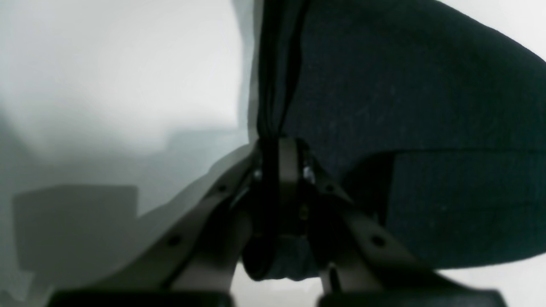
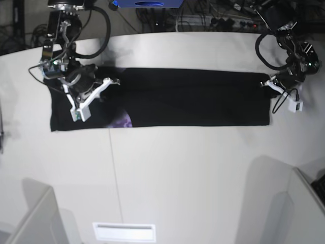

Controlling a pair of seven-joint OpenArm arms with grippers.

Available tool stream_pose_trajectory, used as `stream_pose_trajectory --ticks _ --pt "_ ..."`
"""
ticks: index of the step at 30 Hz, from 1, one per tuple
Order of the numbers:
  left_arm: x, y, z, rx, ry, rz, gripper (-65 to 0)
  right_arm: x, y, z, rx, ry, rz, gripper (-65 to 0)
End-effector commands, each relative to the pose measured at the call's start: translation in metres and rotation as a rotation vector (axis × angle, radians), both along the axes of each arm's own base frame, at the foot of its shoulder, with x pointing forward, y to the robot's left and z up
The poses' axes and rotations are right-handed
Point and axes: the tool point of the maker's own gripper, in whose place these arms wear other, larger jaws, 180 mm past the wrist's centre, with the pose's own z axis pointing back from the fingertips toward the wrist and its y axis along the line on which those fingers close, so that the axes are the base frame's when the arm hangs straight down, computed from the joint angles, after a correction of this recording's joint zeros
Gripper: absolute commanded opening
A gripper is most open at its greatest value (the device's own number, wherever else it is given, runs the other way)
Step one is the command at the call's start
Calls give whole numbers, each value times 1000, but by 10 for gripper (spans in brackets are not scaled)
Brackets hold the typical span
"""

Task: Fold the T-shirt properly
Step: 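Lower both grippers onto the ends of the black shirt strip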

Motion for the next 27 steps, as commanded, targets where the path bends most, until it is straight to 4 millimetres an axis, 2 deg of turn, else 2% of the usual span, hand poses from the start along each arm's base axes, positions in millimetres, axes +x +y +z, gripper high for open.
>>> stream_pose_trajectory --ticks 1,3,7,12,15,19,21,27 --pt "-11 14 -2 53 67 -10 -650 8 -2 11 3 -47 -1 -650" --pt "-11 19 1 61 62 -3 -650 8 -2 10 3 -45 -3 -650" --pt "-9 30 17 116 40 -17 -650 9 -19 11 -4 -47 -61 -650" --pt "-8 28 47 211 -19 -60 -650 8 -37 11 -18 -49 -114 -650" --pt "-7 22 66 266 -58 -97 -650 7 -42 10 -21 -45 -126 -650" --pt "-3 8 79 281 -101 -113 -650 6 -42 10 -21 -43 -126 -650" --pt "-7 2 79 282 -103 -120 -650 6 -41 10 -19 -43 -126 -650" --pt "-4 -50 76 256 -116 -262 -650 6 -41 10 -19 -43 -125 -650"
